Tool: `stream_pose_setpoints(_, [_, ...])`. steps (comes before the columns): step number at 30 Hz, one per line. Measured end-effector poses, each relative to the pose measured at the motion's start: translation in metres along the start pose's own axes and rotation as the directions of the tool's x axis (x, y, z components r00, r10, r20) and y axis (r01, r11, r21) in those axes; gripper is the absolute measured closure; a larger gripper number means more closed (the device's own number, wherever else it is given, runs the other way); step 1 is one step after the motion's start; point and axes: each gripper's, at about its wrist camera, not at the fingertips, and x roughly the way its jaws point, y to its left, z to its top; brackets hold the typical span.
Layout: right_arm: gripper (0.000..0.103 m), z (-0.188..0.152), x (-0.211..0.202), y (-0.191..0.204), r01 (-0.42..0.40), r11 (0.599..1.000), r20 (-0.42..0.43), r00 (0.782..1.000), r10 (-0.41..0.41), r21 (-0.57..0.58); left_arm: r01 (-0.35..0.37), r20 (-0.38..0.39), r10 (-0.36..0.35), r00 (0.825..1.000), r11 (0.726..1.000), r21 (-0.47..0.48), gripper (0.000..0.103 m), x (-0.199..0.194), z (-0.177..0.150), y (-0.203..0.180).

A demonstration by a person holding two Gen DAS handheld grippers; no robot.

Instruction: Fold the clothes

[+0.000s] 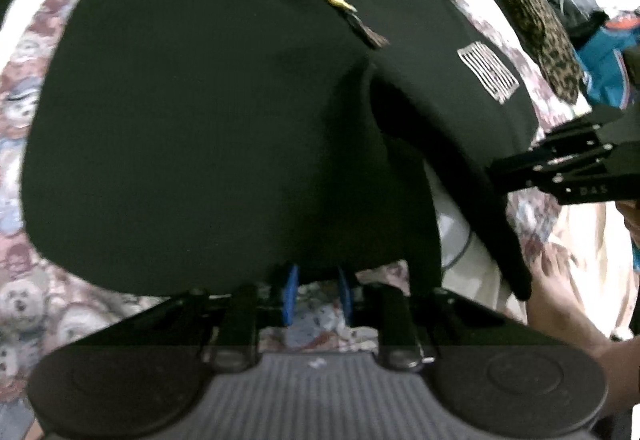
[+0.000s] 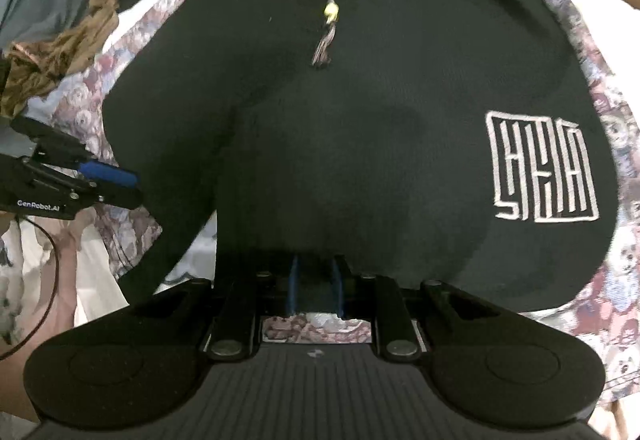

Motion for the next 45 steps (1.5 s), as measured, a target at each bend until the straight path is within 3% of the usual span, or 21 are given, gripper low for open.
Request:
stream_pose_setpoints(7, [0.083, -0.011, 0.014, 0.011, -0.012, 1.000, -0.061, 0.998, 0.012, -0.005, 0.013, -0.021, -0.012, 1.000, 1.000, 0.019, 0.079, 0.003, -0.005, -0.010])
stream_pose_setpoints(13, [0.083, -0.011, -0.001, 0.007, -0.044, 0.999, -0.036, 0.998, 0.045, 0.021, 0.044, -0.027, -0.042, 0.999, 0.998, 0.055, 0.079, -0.001, -0.010, -0.025])
stream_pose_setpoints(16, [0.083, -0.010, -0.009, 0.009, -0.067, 0.998, -0.017, 0.998, 0.067, 0.015, 0.065, -0.027, -0.063, 0.998, 0.994, 0.086, 0.064, -0.003, -0.014, -0.034])
stream_pose_setpoints(21, [0.083, -0.001, -0.018, 0.018, -0.132, 0.991, 0.020, 0.991, 0.132, -0.017, 0.100, -0.029, -0.097, 0.995, 0.985, 0.137, 0.060, -0.006, -0.020, -0.050])
stream_pose_setpoints(22, [0.083, -0.001, -0.018, 0.018, -0.136, 0.991, 0.020, 0.991, 0.136, -0.019, 0.103, -0.032, -0.100, 0.994, 0.983, 0.149, 0.055, -0.007, -0.022, -0.051])
stream_pose_setpoints(24, [0.083, -0.001, -0.016, 0.016, -0.134, 0.991, 0.013, 0.991, 0.135, -0.012, 0.087, -0.037, -0.082, 0.996, 0.979, 0.186, 0.054, -0.005, -0.028, -0.054])
stream_pose_setpoints(27, [0.083, -0.003, -0.015, 0.015, -0.134, 0.991, 0.005, 0.991, 0.134, -0.001, 0.075, -0.039, -0.069, 0.997, 0.976, 0.205, 0.058, -0.002, -0.031, -0.057])
stream_pose_setpoints(29, [0.083, -0.004, -0.013, 0.016, -0.135, 0.991, 0.003, 0.991, 0.135, -0.002, 0.061, -0.043, -0.053, 0.998, 0.973, 0.221, 0.077, 0.000, -0.032, -0.057])
stream_pose_setpoints(31, [0.083, -0.005, -0.014, 0.015, -0.135, 0.991, 0.000, 0.991, 0.135, -0.003, 0.064, -0.043, -0.056, 0.998, 0.972, 0.227, 0.088, -0.001, -0.032, -0.057])
stream_pose_setpoints(32, [0.083, -0.005, -0.014, 0.014, -0.136, 0.991, -0.001, 0.991, 0.136, -0.002, 0.074, -0.044, -0.065, 0.997, 0.971, 0.228, 0.101, -0.002, -0.032, -0.057])
stream_pose_setpoints(41, [0.083, -0.003, -0.013, 0.016, -0.144, 0.990, -0.002, 0.990, 0.143, -0.014, 0.125, -0.085, -0.104, 0.991, 0.945, 0.301, 0.101, -0.003, -0.037, -0.064])
stream_pose_setpoints(45, [0.083, -0.003, -0.014, 0.013, -0.140, 0.990, -0.006, 0.990, 0.140, -0.005, 0.148, -0.119, -0.112, 0.987, 0.922, 0.358, 0.101, -0.002, -0.041, -0.067])
